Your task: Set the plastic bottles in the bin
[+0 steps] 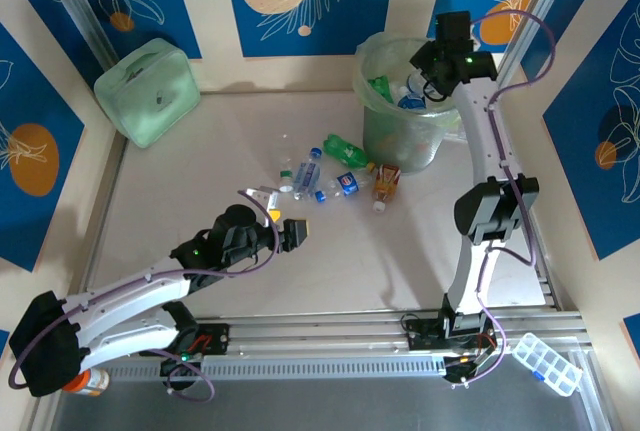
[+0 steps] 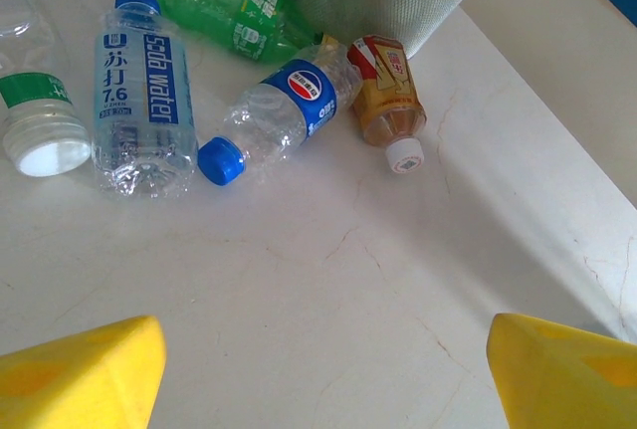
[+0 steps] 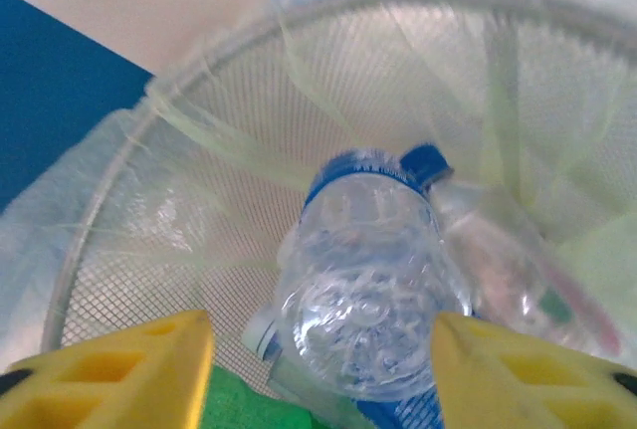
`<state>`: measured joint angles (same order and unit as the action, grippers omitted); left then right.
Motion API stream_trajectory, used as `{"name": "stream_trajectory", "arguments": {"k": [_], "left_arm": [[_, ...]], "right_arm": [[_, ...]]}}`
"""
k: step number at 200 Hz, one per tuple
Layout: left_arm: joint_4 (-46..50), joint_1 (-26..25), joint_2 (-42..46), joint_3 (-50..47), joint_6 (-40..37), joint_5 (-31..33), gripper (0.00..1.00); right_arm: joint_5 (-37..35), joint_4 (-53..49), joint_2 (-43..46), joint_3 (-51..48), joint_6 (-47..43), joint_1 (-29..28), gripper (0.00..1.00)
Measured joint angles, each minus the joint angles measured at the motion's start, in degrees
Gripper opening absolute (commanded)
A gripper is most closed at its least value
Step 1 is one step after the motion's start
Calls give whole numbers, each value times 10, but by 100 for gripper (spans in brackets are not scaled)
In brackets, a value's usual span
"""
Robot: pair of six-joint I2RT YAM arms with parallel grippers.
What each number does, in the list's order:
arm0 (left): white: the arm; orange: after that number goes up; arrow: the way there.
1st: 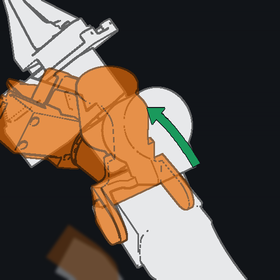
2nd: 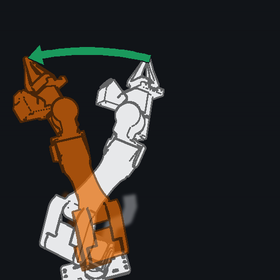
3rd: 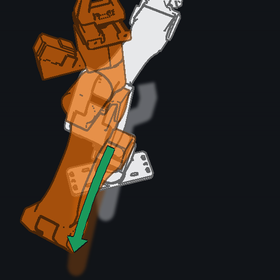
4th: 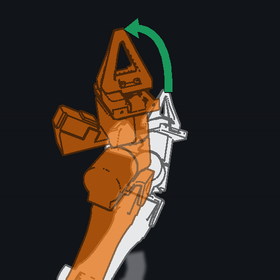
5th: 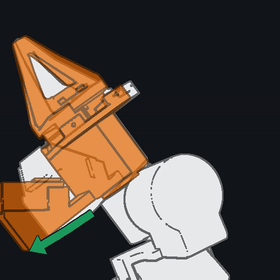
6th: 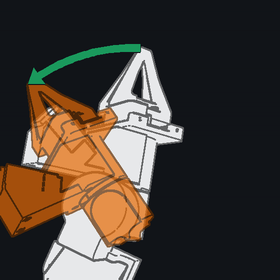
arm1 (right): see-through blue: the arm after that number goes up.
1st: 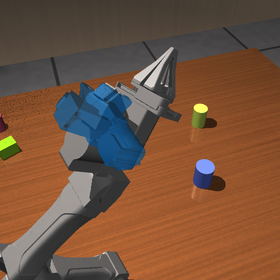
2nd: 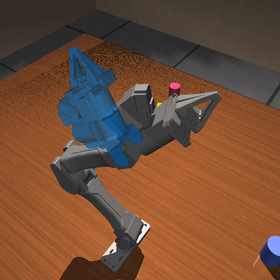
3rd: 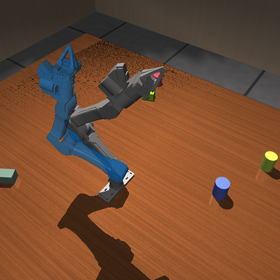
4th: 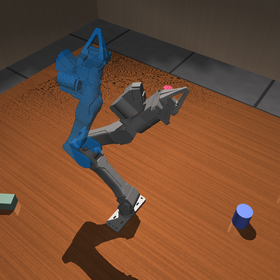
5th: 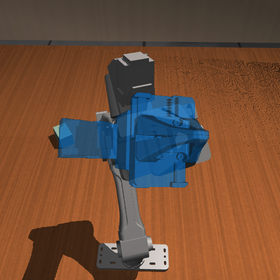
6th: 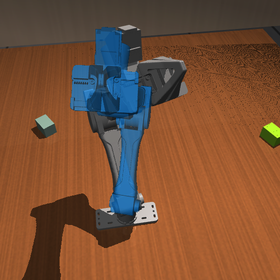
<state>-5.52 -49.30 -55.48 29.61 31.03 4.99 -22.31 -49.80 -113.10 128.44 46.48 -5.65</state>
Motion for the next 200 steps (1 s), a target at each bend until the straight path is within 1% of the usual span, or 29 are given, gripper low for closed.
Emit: {"name": "stream_trajectory", "arguments": {"k": [10, 23, 37, 67, 102, 135, 174, 188, 200], "left_arm": [[0, 0, 0, 0, 0, 1, 84], [0, 0, 0, 0, 0, 3, 84], [0, 0, 0, 0, 0, 7, 84], [0, 0, 0, 0, 0, 11, 84], [0, 0, 0, 0, 0, 11, 84], [1, 0, 0, 0, -1, 11, 84], [2, 0, 0, 0, 0, 13, 84], [2, 0, 0, 0, 0, 13, 84], [2, 0, 0, 0, -1, 13, 84]], "right_arm": [[16, 9, 0, 1, -10, 5, 40], [40, 10, -11, 12, -26, 6, 37], [58, 5, -40, 48, -41, 0, 34], [74, -10, -112, 119, -72, -17, 33], [74, -32, -151, 123, -77, -18, 33], [78, -39, -156, 124, -80, 2, 33], [115, -56, -157, 152, -105, 9, 35], [134, -56, -146, 150, -115, 6, 36], [146, -49, -120, 128, -122, 3, 37]]}}
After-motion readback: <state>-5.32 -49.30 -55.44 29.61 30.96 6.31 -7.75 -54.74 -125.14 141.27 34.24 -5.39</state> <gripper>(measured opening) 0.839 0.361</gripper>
